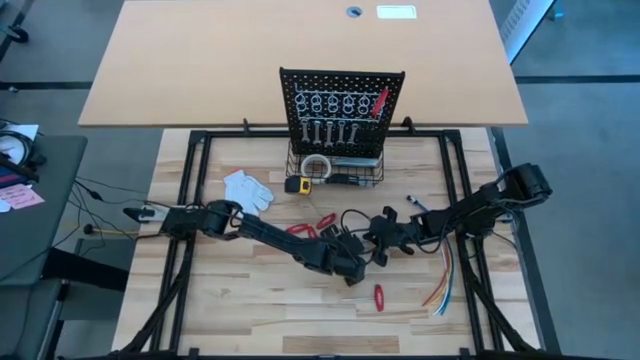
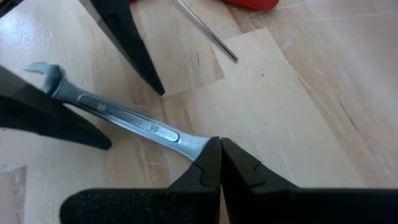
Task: Hang tools onto peg board
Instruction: Hang the silver wrench on the peg board
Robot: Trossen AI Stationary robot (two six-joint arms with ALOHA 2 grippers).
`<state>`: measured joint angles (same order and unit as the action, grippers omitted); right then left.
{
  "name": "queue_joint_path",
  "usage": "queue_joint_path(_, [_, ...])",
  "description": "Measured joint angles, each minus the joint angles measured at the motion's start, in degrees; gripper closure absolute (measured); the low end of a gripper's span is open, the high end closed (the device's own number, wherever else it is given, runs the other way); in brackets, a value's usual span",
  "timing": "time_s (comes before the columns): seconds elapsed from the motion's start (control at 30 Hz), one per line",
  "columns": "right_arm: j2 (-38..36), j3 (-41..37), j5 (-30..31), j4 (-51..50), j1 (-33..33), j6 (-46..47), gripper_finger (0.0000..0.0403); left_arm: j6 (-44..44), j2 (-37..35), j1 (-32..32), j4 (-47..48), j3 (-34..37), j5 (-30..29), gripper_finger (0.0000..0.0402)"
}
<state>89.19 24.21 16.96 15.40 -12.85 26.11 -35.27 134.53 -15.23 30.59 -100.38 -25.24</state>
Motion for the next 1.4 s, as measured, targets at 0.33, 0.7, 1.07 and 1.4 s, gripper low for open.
queue_joint_path(0.33, [0.0,-0.1,0.7,-0.3,-0.8,-0.8,0.0394,1.6,-0.3,0.7,3.0,0.3,3.3,0.0374])
queue_joint_path(0.7, [-9.9,-0.3,5.3,-9.5,-2.3,-1.6,0.0336,3.7,-3.9,-1.9,10.5,0.7,-4.6,0.0374])
queue_joint_path(1.07, [-19.1,-7.4,18.8,-5.2,-9.1,-0.6,0.0271,-17.4,-6.2,-9.0,25.4,4.7,-36.1,0.0374])
queue_joint_path(1.4, [-11.3,-8.9,13.5,23.2,-8.8,-8.4,0.0204,-10.7,-20.9,-11.3,2.6,24.2,-36.4,0.0374])
